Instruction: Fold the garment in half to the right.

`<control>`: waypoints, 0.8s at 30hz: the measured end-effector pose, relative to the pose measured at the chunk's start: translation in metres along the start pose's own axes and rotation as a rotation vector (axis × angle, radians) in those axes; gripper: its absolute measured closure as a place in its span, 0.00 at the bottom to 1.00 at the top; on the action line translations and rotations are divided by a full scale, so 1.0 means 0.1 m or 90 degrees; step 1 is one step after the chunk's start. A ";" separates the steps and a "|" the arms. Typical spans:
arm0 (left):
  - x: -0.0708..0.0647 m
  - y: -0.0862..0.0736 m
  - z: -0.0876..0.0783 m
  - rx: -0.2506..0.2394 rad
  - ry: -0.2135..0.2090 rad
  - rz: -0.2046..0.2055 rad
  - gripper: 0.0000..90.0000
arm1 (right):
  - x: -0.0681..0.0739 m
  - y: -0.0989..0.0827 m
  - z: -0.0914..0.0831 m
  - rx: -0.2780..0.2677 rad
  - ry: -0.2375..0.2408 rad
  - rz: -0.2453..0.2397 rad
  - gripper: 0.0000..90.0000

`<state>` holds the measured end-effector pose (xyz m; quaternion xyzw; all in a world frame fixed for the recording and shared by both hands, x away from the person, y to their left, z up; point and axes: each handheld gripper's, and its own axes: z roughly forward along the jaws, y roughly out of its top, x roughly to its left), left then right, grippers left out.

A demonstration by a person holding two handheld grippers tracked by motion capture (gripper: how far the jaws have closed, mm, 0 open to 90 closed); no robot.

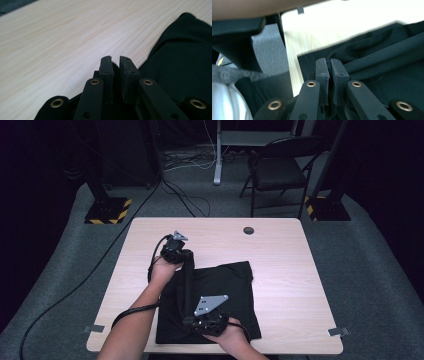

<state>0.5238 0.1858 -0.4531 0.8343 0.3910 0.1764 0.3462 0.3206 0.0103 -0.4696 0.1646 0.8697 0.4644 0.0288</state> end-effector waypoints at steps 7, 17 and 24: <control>-0.08 -0.11 0.31 0.037 -0.013 0.010 0.91 | -0.07 -0.30 0.06 0.036 -0.021 0.034 0.95; -0.11 -0.27 0.34 0.043 -0.027 0.020 0.80 | -0.12 -0.47 -0.06 0.043 -0.068 0.068 0.77; -0.14 -0.38 0.20 0.021 -0.034 0.023 0.57 | -0.06 -0.41 -0.13 0.020 -0.082 0.055 0.66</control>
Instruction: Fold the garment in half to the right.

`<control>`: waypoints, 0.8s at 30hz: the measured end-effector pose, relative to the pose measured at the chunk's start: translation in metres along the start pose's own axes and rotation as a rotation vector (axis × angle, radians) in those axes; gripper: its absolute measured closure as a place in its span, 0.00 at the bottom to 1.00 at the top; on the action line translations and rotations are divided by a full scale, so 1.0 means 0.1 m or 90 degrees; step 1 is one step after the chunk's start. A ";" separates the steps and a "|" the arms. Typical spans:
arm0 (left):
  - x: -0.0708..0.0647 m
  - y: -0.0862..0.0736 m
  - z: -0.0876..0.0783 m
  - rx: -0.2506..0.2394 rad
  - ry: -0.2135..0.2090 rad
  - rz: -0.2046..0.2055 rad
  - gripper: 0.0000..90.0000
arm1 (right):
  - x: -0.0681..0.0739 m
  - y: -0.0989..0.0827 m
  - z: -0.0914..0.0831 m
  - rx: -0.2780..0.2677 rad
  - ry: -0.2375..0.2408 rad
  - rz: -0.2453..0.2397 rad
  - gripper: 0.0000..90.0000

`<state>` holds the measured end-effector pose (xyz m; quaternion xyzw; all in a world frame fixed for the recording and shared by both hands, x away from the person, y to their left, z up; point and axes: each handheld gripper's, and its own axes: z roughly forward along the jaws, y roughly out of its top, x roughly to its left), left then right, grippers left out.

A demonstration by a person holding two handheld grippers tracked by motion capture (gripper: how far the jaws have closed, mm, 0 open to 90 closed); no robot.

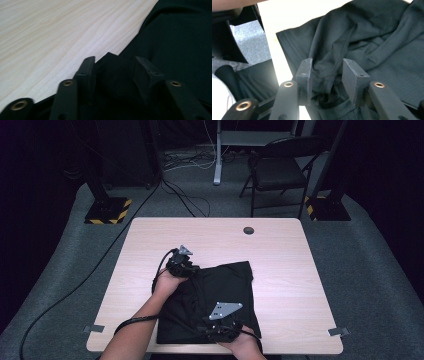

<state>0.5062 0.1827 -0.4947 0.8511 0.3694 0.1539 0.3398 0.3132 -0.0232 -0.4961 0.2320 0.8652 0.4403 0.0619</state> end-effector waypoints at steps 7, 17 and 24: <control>-0.03 -0.07 0.03 0.010 -0.008 -0.001 0.54 | -0.03 0.06 0.14 0.013 -0.020 0.000 0.62; -0.01 -0.09 0.17 0.023 -0.001 -0.024 0.55 | -0.06 -0.08 0.09 0.048 0.010 -0.032 0.98; -0.03 -0.08 0.18 0.027 0.007 -0.014 0.56 | -0.05 -0.27 0.04 0.075 0.020 -0.007 0.95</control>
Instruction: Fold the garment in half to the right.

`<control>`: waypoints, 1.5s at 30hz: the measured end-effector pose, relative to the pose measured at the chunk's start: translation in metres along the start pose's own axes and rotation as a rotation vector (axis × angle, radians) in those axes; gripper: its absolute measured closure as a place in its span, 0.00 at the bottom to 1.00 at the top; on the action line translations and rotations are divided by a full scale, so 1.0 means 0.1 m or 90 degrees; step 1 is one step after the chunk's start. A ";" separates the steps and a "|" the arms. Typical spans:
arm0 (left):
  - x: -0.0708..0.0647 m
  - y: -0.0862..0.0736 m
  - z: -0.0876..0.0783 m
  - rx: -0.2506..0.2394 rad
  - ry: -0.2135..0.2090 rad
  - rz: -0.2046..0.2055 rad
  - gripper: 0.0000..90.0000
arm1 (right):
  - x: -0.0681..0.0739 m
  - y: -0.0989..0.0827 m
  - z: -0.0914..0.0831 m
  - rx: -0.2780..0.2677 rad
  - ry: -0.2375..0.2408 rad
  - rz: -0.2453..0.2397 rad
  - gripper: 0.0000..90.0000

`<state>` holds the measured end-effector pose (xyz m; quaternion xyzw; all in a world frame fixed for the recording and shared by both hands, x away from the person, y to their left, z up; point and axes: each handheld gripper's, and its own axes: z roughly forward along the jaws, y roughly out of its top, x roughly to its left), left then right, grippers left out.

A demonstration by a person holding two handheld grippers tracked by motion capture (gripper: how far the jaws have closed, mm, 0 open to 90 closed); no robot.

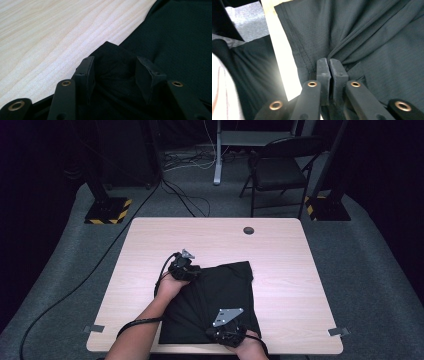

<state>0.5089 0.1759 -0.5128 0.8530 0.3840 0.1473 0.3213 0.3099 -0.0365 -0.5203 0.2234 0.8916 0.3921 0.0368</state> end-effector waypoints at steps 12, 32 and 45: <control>-0.05 0.03 0.00 0.005 0.007 0.035 0.67 | -0.10 0.11 0.03 -0.027 -0.052 0.065 0.59; -0.08 0.00 -0.01 0.006 0.006 0.075 0.82 | -0.03 0.15 0.27 0.003 -0.032 0.031 0.86; 0.38 -0.29 -0.33 0.032 0.061 0.027 0.86 | 0.06 0.52 0.64 0.012 0.000 -0.024 0.87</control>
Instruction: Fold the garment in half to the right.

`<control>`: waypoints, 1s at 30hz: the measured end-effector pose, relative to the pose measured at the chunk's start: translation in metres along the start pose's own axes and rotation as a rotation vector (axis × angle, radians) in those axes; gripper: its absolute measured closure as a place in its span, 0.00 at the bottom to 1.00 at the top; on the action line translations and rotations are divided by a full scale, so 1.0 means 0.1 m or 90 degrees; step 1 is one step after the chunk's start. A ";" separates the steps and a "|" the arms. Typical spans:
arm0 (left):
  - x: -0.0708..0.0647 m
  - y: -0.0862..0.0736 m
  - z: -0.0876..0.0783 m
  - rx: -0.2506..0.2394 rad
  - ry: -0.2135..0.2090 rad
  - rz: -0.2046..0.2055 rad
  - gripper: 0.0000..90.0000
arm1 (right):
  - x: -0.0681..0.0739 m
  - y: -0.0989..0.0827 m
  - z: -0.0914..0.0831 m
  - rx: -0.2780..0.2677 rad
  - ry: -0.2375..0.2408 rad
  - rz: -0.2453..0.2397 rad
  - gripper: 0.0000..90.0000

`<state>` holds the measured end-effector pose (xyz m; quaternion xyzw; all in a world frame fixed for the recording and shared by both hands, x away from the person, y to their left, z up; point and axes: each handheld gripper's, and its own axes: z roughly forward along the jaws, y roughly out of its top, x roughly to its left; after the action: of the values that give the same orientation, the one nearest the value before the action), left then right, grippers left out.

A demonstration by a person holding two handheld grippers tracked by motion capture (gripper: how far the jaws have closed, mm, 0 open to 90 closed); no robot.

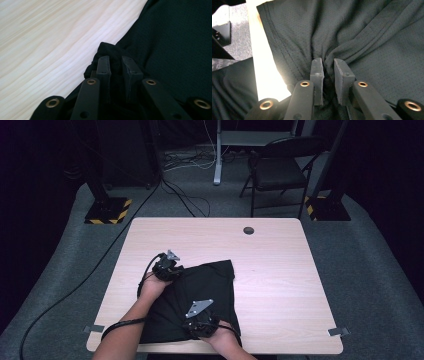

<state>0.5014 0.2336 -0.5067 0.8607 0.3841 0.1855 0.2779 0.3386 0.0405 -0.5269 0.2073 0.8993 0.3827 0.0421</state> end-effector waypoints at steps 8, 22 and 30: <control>0.16 0.03 -0.38 -0.071 -0.005 -0.042 0.89 | 0.12 0.21 -0.04 -0.046 0.021 -0.038 0.92; 0.06 0.28 -0.65 -0.114 0.005 -0.028 0.89 | 0.11 0.37 -0.34 -0.101 0.041 -0.051 0.92; 0.08 0.23 -0.58 -0.097 0.001 -0.029 0.89 | 0.11 0.31 -0.23 -0.051 0.056 -0.052 0.93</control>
<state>0.4884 0.2464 -0.4469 0.8279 0.3889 0.2083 0.3465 0.3342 0.0490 -0.4879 0.1518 0.8919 0.4252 0.0261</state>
